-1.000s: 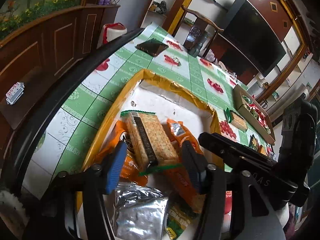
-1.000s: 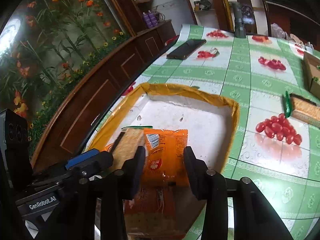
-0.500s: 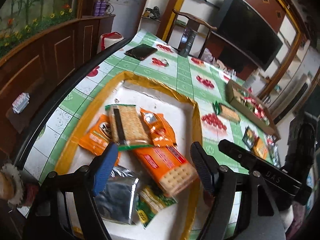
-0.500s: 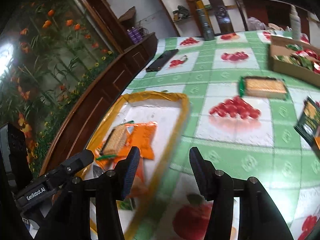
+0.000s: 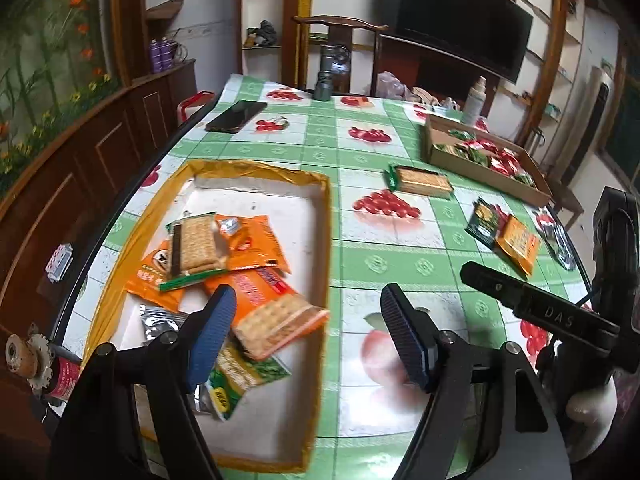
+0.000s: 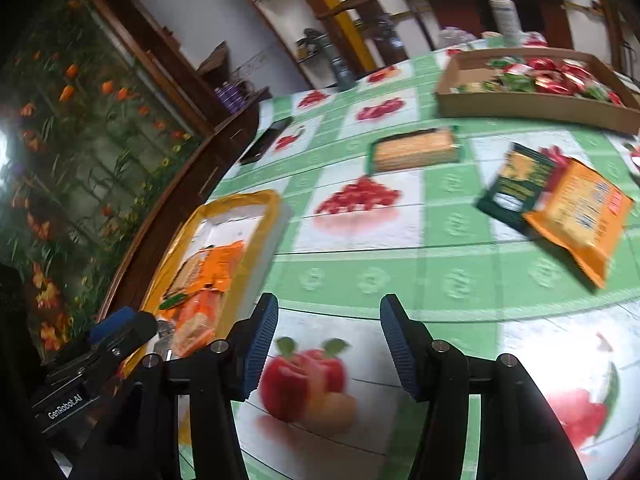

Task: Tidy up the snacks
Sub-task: 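Grasp the orange cheese biscuit bag with the right tool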

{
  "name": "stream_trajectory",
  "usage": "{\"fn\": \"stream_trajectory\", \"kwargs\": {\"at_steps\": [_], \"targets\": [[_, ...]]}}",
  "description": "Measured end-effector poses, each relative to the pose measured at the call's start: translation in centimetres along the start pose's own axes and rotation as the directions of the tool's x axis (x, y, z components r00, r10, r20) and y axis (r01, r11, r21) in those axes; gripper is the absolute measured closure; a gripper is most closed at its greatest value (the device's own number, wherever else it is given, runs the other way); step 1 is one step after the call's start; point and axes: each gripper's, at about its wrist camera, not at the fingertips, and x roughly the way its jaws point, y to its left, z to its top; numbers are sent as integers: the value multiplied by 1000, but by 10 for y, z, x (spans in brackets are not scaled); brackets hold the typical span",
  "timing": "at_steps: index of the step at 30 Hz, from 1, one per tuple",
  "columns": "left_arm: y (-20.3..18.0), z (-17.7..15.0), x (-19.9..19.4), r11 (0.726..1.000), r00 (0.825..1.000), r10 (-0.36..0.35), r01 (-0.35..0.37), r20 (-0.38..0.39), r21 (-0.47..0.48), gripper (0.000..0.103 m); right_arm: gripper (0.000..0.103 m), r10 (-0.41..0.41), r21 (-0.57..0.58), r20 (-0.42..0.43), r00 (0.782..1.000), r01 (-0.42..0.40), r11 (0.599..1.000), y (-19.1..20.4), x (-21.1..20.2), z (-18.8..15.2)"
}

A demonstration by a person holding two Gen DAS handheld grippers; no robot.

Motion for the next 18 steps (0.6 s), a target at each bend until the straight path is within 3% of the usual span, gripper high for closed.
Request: {"fn": "stream_trajectory", "kwargs": {"at_steps": [12,18], "targets": [[-42,-7,-3,996,999,-27,30,-39,84,29,46,-58,115,51,997,52,992,-66,-38,-7],[-42,-10,-4,995,997,-62,66,-46,74,29,46,-143,231,145,979,107,967,-112,-74,10]]}}
